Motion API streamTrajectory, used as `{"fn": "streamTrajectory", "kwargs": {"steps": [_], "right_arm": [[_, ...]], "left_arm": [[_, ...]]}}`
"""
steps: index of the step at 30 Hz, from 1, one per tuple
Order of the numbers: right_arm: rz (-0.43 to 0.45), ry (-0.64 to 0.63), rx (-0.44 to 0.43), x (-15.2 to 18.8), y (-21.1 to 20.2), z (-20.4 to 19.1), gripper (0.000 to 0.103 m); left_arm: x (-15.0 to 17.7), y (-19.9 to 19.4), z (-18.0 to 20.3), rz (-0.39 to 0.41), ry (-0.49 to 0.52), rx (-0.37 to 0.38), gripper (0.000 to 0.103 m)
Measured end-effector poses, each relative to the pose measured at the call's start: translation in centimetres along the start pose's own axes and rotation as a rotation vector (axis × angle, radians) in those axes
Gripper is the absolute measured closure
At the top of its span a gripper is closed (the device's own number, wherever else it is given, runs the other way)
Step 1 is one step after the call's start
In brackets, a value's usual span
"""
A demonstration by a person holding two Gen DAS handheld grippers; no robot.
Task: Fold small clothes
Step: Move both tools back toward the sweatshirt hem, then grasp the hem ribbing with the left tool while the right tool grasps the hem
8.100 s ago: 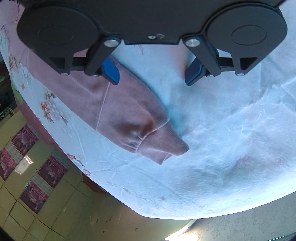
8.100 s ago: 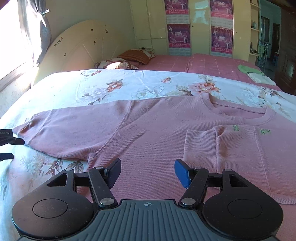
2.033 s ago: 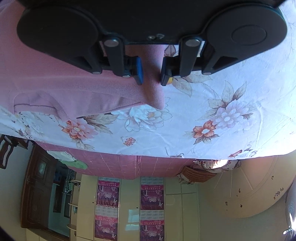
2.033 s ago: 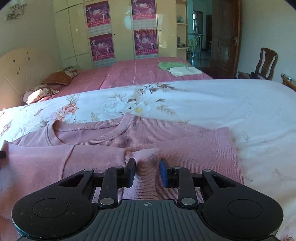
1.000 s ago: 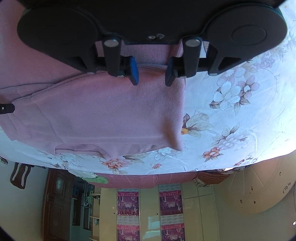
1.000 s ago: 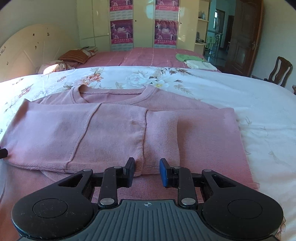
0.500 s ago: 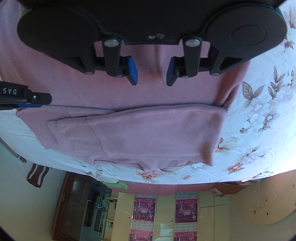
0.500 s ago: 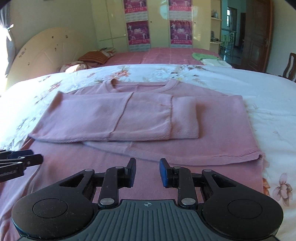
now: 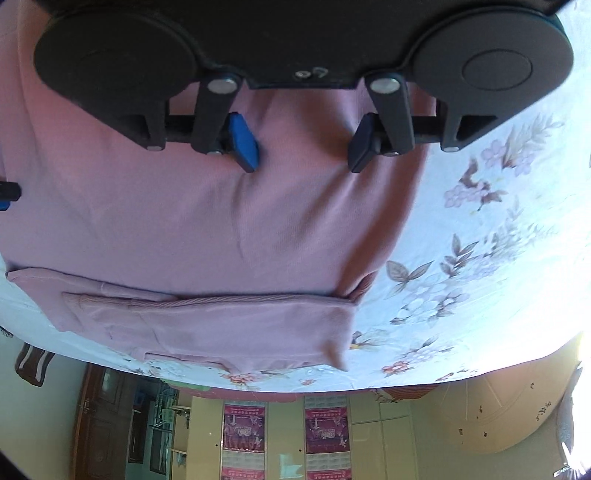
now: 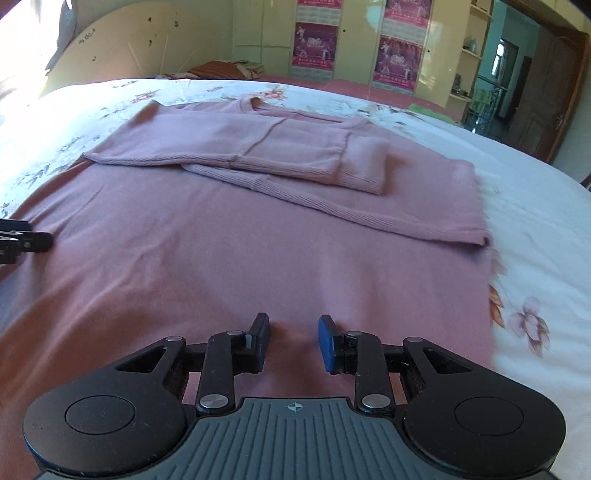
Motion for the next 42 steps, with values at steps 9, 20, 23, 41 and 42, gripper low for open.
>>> {"fn": "streamTrajectory", "kwargs": {"steps": [9,20,23,41,42], "right_arm": [[0.053,0.081,-0.067,-0.3,-4.6,-4.4,0.075],[-0.015,0.004,0.001,5.1,-6.2,-10.6,0.075],[-0.028,0.033,0.090,6.5,-7.6,-8.0,0.075],[-0.029,0.218,0.207,9.0,-12.5,-3.7,0.075],[-0.027,0.222,0.213,9.2,-12.8,-3.5,0.075]], "left_arm": [[0.6,-4.3,1.4,0.025,0.004,0.086,0.047],[5.7,-5.6,3.5,0.022,0.130,0.187,0.043],[6.3,-6.0,1.8,0.024,0.120,0.181,0.043],[7.2,-9.9,-2.1,0.025,0.050,0.119,0.017],[7.3,-10.0,-2.4,0.021,0.043,0.116,0.017]]}}
Point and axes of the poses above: each gripper's, at about its wrist camera, not at the fingertips, and y roughly the way its jaws point, z to its right, x to its underside, the point moved 10 cm from there along y, roughly the way its jaws point, and after that the axes turned 3 degrees about z, right-handed, at the moved point
